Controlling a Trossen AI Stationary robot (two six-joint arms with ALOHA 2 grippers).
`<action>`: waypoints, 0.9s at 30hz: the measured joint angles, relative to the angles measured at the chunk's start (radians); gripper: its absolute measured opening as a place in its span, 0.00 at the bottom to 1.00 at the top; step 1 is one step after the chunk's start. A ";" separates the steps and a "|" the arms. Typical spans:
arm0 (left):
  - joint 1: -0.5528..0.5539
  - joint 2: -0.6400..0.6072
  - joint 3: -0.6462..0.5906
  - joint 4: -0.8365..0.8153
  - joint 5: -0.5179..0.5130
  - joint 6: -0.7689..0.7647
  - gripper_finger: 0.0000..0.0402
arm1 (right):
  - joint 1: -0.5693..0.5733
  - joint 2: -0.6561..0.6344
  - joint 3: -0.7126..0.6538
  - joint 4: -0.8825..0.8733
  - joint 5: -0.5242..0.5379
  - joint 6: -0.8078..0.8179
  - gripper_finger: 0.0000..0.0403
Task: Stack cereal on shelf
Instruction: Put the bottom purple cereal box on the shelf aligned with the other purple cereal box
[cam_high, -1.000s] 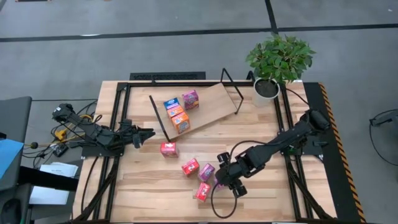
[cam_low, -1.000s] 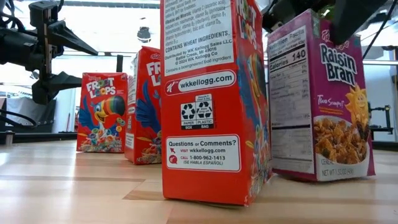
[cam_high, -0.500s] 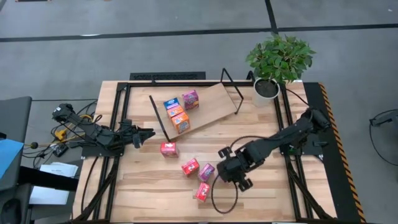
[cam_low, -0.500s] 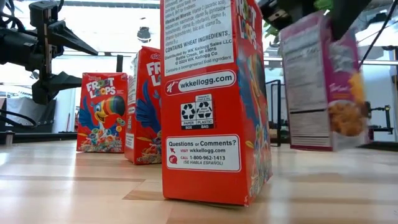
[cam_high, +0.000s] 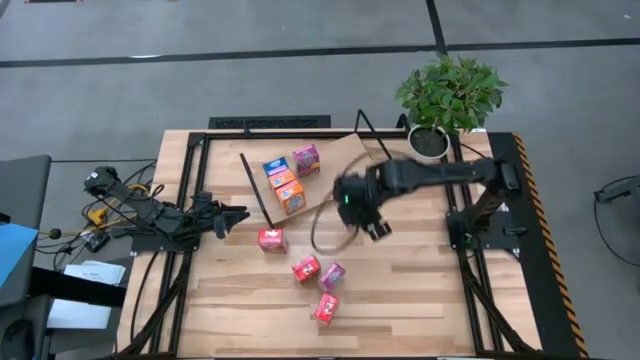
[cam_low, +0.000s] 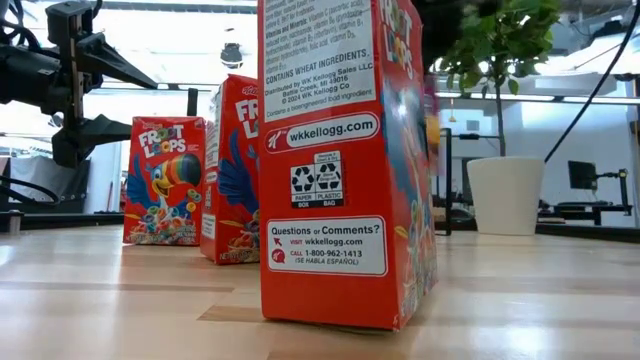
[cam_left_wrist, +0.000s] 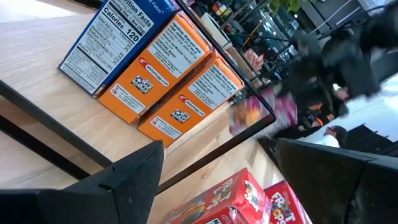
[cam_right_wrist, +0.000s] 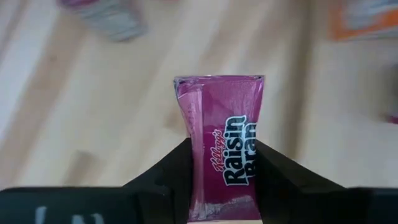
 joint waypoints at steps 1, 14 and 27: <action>0.000 0.000 0.000 0.000 -0.001 0.000 0.75 | -0.031 0.000 0.023 0.001 0.008 -0.028 0.40; 0.000 0.000 0.000 0.000 -0.008 0.017 0.75 | -0.233 0.026 0.129 0.169 0.008 -0.335 0.39; 0.000 0.000 0.000 -0.016 -0.146 -0.029 0.75 | -0.304 0.155 0.134 0.257 -0.033 -0.416 0.44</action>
